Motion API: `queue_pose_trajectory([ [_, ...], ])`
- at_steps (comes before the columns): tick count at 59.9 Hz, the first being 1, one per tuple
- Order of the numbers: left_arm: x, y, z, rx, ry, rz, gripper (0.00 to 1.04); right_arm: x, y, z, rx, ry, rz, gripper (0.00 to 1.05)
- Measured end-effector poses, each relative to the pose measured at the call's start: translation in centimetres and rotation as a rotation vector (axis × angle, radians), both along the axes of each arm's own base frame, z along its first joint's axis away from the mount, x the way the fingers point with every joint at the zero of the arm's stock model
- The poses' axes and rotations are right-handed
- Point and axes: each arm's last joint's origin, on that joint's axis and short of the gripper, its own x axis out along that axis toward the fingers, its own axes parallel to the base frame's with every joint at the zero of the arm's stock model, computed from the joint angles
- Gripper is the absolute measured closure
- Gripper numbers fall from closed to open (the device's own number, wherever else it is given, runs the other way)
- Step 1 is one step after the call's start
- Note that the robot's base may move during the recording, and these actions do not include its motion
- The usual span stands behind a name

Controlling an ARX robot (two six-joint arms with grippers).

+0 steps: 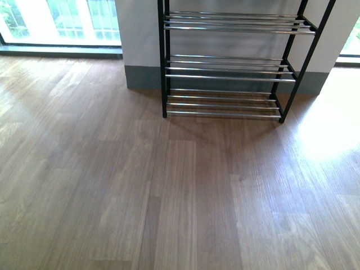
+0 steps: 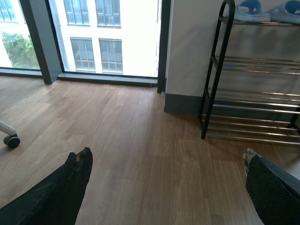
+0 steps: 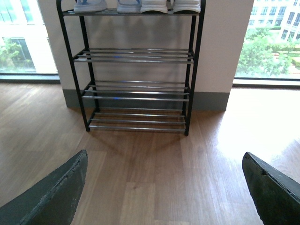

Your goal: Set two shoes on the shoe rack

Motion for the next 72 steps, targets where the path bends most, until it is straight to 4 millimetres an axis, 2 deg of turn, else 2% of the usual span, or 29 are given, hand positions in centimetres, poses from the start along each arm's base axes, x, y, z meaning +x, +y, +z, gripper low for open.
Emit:
queue_pose_trajectory([
  [72, 0.0, 0.01, 0.0, 0.0, 0.0, 0.004, 0.09, 0.0, 0.01, 0.0, 0.0, 0.0, 0.004, 0.09],
])
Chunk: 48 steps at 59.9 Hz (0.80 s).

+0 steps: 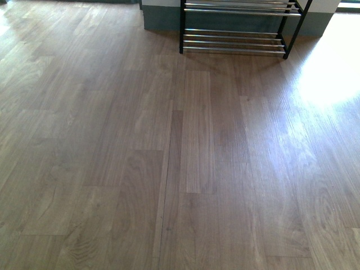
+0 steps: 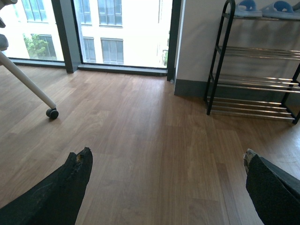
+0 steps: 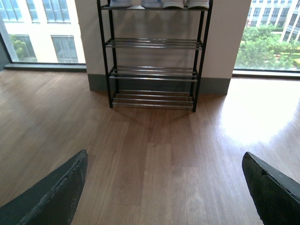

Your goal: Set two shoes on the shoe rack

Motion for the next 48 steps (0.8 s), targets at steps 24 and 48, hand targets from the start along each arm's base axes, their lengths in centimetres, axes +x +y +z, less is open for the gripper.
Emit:
queue_pose_trajectory([
  [24, 0.0, -0.01, 0.0, 0.0, 0.0, -0.003, 0.09, 0.0, -0.01, 0.0, 0.0, 0.0, -0.004, 0.09],
  [48, 0.0, -0.01, 0.0, 0.0, 0.0, -0.003, 0.09, 0.0, -0.01, 0.0, 0.0, 0.0, -0.003, 0.09],
])
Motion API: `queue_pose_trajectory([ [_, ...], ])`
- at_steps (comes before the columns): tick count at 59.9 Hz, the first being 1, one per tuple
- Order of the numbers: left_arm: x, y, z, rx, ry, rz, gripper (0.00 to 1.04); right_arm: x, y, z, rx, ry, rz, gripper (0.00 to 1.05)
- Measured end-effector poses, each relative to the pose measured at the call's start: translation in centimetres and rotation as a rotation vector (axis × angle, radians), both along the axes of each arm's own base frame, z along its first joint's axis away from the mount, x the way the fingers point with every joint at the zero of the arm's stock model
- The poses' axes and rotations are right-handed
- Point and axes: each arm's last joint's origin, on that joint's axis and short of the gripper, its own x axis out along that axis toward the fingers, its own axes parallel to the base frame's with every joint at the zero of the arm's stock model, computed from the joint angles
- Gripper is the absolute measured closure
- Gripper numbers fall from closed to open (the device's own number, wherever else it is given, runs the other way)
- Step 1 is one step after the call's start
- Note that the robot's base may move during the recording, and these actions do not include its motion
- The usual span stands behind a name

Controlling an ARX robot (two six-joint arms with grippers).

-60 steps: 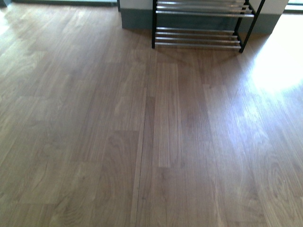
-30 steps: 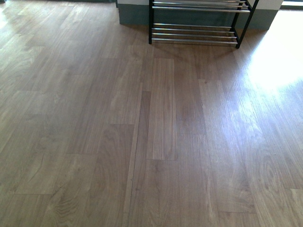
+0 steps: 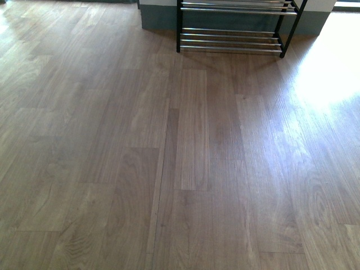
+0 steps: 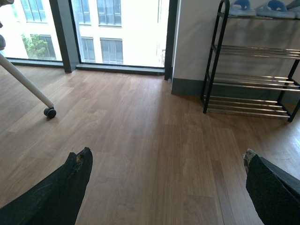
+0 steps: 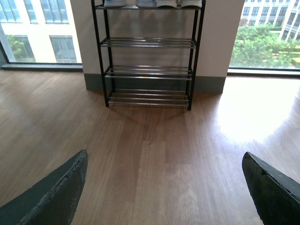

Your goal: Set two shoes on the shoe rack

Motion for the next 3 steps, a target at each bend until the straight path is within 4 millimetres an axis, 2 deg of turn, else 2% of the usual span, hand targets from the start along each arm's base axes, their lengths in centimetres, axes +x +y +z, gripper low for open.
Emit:
queue_pose_trajectory([
  [3, 0.0, 0.0, 0.0, 0.0, 0.0, 0.0, 0.09, 0.0, 0.0, 0.0, 0.0, 0.0, 0.0, 0.09],
])
